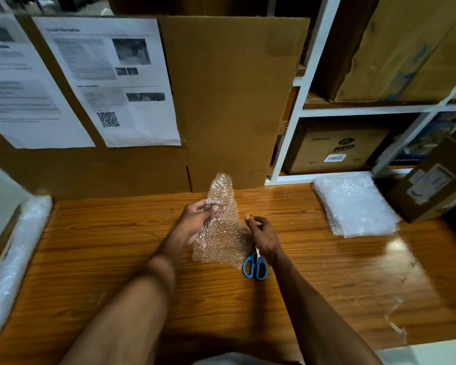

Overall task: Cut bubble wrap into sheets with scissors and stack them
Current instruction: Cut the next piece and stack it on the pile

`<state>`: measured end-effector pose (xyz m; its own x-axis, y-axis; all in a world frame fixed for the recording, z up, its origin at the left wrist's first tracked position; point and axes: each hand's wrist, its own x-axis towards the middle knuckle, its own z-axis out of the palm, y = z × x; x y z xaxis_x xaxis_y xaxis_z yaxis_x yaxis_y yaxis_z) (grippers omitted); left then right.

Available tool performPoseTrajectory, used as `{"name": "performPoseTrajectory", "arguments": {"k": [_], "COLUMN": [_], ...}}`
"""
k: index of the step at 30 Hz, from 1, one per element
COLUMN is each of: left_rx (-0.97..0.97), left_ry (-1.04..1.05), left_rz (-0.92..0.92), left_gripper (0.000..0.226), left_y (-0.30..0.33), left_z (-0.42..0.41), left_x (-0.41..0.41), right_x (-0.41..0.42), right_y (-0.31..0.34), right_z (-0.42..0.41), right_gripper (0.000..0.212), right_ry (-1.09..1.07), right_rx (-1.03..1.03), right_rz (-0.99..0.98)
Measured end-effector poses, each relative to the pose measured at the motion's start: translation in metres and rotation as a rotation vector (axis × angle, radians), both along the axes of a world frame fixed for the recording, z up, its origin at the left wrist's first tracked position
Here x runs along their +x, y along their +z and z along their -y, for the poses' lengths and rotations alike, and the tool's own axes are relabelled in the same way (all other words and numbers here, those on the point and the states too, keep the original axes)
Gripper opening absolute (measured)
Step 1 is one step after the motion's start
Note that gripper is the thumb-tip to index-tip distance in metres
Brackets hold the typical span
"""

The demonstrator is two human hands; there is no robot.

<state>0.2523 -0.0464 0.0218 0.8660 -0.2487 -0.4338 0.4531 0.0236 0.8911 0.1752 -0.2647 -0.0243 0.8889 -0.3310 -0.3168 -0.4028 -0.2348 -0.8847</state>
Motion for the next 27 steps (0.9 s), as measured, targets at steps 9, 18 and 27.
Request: {"name": "performPoseTrajectory", "arguments": {"k": [9, 18, 27], "left_rx": [0.021, 0.559, 0.656], "left_ry": [-0.149, -0.052, -0.265], "left_rz": [0.002, 0.339, 0.427], "left_gripper": [0.08, 0.029, 0.066], "left_y": [0.032, 0.038, 0.025], "left_z": [0.005, 0.038, 0.075], "left_x": [0.006, -0.004, -0.01], "right_x": [0.008, 0.012, 0.011], "right_y": [0.026, 0.025, 0.037], "right_z": [0.018, 0.037, 0.049], "right_gripper": [0.046, 0.056, 0.033], "right_ry": [0.086, 0.019, -0.102], "right_rx": [0.9, 0.887, 0.761], "right_rz": [-0.039, 0.107, 0.182]}}
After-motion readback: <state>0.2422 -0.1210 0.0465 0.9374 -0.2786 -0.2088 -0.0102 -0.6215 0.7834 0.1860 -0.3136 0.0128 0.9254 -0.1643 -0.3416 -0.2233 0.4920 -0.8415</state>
